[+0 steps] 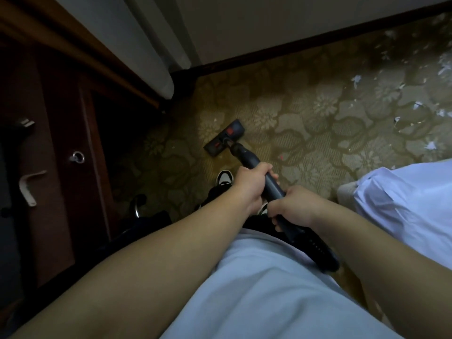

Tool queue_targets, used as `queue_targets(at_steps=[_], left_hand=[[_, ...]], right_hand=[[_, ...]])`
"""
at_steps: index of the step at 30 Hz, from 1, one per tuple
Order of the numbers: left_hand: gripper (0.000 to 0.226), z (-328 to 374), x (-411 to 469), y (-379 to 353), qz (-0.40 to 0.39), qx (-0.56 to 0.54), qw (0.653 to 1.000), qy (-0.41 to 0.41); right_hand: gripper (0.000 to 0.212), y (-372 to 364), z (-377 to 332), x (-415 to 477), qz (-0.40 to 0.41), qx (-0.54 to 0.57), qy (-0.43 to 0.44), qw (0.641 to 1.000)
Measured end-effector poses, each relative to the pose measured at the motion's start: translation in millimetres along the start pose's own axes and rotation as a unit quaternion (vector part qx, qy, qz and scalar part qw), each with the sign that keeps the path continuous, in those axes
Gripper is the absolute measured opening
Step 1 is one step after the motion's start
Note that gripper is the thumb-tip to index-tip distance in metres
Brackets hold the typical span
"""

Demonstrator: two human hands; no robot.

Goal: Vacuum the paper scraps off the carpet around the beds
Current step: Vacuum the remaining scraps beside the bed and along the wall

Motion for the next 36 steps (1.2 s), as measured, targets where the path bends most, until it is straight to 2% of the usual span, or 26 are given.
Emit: queue_targets(at_steps=[7, 12, 17, 21, 25, 28, 30, 32, 36], left_hand=[[0.02, 106.9, 29.0, 71.1, 0.081, -0.03, 0.996, -0.038], [0.021, 181.6, 54.2, 127.6, 0.111, -0.063, 0.99, -0.065], [0.008, 221.5, 73.6, 156.3, 0.102, -0.118, 0.986, -0.064], [0.011, 216.1, 86.7, 154.8, 0.096, -0.144, 0.984, -0.052], [0.007, 196.5, 83.4, 142.8, 0.091, -0.187, 0.977, -0.037], [0.018, 187.9, 78.8, 141.9, 0.091, -0.207, 0.973, -0.045], [0.021, 181.0, 76.8, 143.4, 0.103, -0.203, 0.973, -0.038], [0.011, 170.2, 72.1, 148.4, 0.121, -0.192, 0.974, -0.019], [0.014, 131.5, 64.4, 146.4, 0.133, -0.176, 0.975, 0.007]], right_hand=[[0.007, -36.6, -118.8, 49.4, -0.012, -0.055, 0.051, 0.997], [0.026, -69.5, -203.4, 98.0, -0.047, -0.097, 0.067, 0.992], [0.035, -90.0, -259.5, 120.7, -0.045, -0.155, 0.083, 0.983], [0.051, -85.1, -261.3, 124.5, -0.042, -0.193, 0.076, 0.977], [0.033, -72.1, -250.5, 120.6, -0.047, -0.258, 0.074, 0.962], [0.024, -69.1, -249.4, 117.3, -0.066, -0.291, 0.068, 0.952], [0.017, -71.6, -244.4, 115.4, -0.077, -0.291, 0.055, 0.952], [0.011, -82.9, -231.7, 110.2, -0.096, -0.281, 0.037, 0.954], [0.012, -95.0, -189.1, 94.6, -0.122, -0.251, 0.02, 0.96]])
Point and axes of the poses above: each hand's wrist, its own x-axis towards the middle knuckle, its own y-axis out of the back of the hand, z = x × y, the point moved 10 cm from there along x, towards the middle knuckle, and after that the axes turned 4 degrees about -x, right-handed, at the moved point
